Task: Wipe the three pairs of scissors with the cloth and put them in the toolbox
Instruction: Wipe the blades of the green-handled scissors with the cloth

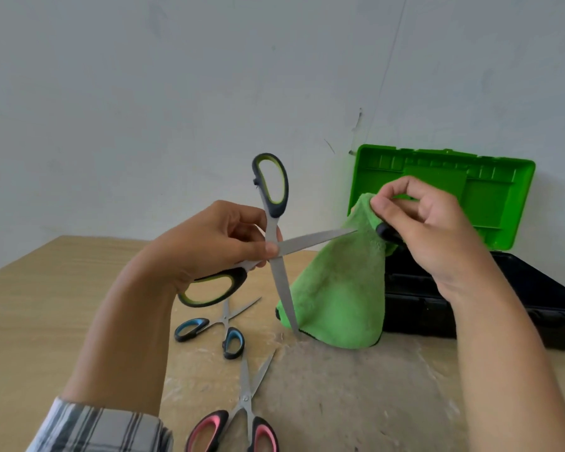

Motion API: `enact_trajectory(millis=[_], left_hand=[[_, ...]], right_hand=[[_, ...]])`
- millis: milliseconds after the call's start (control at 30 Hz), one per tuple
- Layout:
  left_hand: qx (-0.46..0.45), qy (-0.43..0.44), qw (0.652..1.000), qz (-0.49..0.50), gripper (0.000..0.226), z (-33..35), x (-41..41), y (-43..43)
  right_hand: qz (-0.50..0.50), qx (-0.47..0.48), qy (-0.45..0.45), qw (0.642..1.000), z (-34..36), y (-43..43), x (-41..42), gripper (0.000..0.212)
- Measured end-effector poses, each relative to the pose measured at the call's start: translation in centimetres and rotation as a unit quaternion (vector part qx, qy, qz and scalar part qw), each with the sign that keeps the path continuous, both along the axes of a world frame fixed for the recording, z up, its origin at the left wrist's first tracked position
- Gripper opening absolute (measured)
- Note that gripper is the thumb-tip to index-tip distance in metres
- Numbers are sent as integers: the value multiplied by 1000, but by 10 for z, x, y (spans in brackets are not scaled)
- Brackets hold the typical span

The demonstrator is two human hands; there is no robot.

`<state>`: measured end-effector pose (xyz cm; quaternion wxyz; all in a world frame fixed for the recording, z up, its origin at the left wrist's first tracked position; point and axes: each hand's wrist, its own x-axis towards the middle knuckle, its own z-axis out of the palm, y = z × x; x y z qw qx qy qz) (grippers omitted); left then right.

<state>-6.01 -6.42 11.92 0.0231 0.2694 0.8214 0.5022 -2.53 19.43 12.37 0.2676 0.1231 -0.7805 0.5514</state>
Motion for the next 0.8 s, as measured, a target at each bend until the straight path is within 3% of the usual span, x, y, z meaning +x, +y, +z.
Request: enact_trajectory(millis=[233,400,567,800], left_hand=[[-18,9,1000,-9,1,0,-1,4],[-15,22,1000,0,4,0,-1,6],[-8,49,999,11,3,1,0,6],[0,64,997,39,5,1,4,14]], right_hand=[[96,155,-55,982,-1,-17,4,11],[60,217,-47,973,-3,-20,5,15],[41,186,3,982,-6,-23,2,20],[36,144,-4,989,-8,-20,-2,17]])
